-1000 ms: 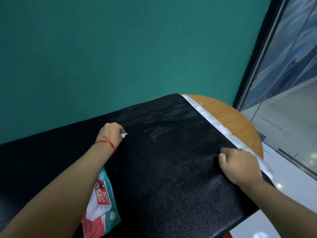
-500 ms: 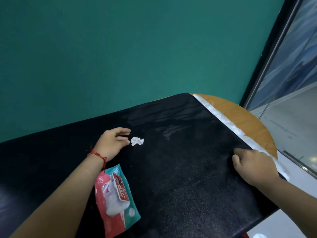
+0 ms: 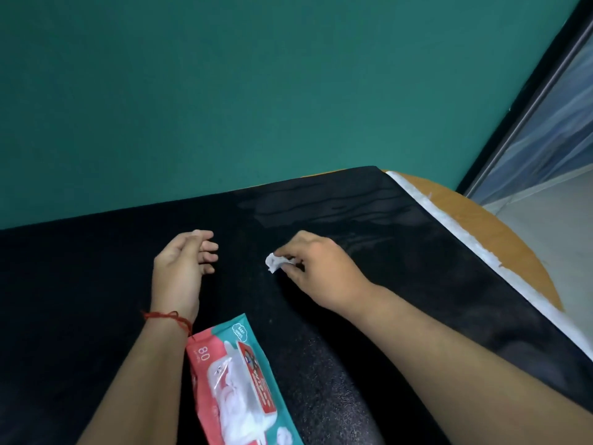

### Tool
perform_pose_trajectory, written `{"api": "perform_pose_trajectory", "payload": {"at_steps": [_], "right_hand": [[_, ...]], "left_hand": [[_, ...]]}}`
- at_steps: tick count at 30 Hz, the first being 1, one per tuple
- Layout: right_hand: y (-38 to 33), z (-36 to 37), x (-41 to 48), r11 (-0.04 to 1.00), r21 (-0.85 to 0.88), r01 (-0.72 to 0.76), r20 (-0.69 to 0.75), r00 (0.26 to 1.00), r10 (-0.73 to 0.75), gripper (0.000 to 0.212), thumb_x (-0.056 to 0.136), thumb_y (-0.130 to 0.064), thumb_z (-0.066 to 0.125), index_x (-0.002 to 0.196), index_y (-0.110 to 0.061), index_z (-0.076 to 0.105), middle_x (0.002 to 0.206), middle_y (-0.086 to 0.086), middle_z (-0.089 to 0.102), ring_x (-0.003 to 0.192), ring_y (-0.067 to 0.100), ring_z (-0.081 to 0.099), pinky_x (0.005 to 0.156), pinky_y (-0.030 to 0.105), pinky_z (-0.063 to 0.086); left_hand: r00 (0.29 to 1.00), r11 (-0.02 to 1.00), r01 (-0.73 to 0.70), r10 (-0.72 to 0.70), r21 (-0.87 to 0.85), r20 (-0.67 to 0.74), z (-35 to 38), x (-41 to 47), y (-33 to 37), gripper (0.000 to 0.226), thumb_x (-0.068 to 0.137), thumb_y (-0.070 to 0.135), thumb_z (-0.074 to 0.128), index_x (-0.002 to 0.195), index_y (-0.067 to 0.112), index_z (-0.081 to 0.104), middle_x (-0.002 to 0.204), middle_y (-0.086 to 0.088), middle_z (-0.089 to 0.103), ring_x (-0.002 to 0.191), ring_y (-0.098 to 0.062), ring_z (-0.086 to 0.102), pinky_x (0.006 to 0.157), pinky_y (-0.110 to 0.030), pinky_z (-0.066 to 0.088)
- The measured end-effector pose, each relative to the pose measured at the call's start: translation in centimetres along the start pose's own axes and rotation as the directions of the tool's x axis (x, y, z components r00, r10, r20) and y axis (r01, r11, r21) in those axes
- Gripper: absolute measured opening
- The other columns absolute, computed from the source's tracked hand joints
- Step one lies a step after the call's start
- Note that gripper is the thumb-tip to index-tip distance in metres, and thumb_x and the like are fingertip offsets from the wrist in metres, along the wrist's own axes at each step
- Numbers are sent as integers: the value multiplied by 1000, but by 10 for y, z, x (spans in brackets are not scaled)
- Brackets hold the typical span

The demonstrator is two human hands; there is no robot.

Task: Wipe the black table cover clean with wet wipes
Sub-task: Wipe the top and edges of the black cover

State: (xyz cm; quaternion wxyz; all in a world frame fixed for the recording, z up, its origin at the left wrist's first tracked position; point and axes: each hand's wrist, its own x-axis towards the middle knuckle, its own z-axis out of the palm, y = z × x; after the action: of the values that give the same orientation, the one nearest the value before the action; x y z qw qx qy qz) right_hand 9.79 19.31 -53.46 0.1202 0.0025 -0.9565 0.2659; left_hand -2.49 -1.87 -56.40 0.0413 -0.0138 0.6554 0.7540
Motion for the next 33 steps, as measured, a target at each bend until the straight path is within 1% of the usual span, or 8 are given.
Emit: {"api": "perform_pose_trajectory", "payload": {"at_steps": [7,9,13,18,21,26,30,33], "right_hand": [[-1,37,53,1000,-13,-14,3,1000,14,10,98,-23,74,100,-24,84,98,-6,68,90,15,65,86,41,57],[-12,42,55,1000,4,27,74,997,-27,11,98,-21,73,100,-26,83,100,-6,69,93,16,66,88,41,56],[-30,39,13,983,108,148,241,956,-170,14,97,-17,73,101,-26,81,101,-9,71,95,8,68,93,36,56],[-28,20,-45,980,167,110,266,952,-152,17,98,-12,74,106,-24,82,105,-12,70,96,3,69,91,19,53],[-28,28,-32,987,111,116,193,972,-136,14,98,-18,75,105,-27,83,101,-12,69,92,3,68,88,25,56],[-15,48,20,1000,-7,9,-68,998,-9,12,98,-20,73,102,-24,84,98,-4,69,88,14,69,81,37,58],[28,31,42,976,-120,-182,-182,970,159,21,100,-10,66,107,-19,83,103,4,67,92,27,69,82,39,56],[76,1,38,906,-226,-357,-271,917,294,21,96,-7,66,106,-16,82,101,10,65,90,36,67,73,35,45]], "left_hand": [[998,1000,21,-21,9,-51,6,9,-2,21,99,15,56,94,18,76,78,-1,71,66,-11,63,60,-26,50],[998,1000,24,-24,-4,-59,7,9,-1,21,99,13,55,94,17,75,77,-2,71,64,-11,63,58,-25,51],[997,999,43,-45,-30,-69,5,9,1,20,101,12,54,95,16,73,78,-4,70,63,-10,62,54,-22,51],[998,999,44,-46,-21,-53,5,11,-2,19,102,12,55,96,16,72,78,-5,69,61,-10,61,54,-22,51],[998,999,40,-40,5,-42,5,13,-3,18,102,14,56,96,17,73,79,-4,71,63,-11,63,57,-25,52],[1000,998,20,-20,52,-7,2,10,-4,16,101,15,58,100,16,74,86,-6,73,71,-12,65,65,-30,53],[1000,999,20,-20,49,3,4,11,-4,15,101,13,58,98,16,73,85,-6,72,70,-13,64,64,-29,53],[1000,998,21,-21,51,6,4,11,-6,16,101,12,57,99,16,72,84,-6,71,69,-12,64,62,-27,52]]}}
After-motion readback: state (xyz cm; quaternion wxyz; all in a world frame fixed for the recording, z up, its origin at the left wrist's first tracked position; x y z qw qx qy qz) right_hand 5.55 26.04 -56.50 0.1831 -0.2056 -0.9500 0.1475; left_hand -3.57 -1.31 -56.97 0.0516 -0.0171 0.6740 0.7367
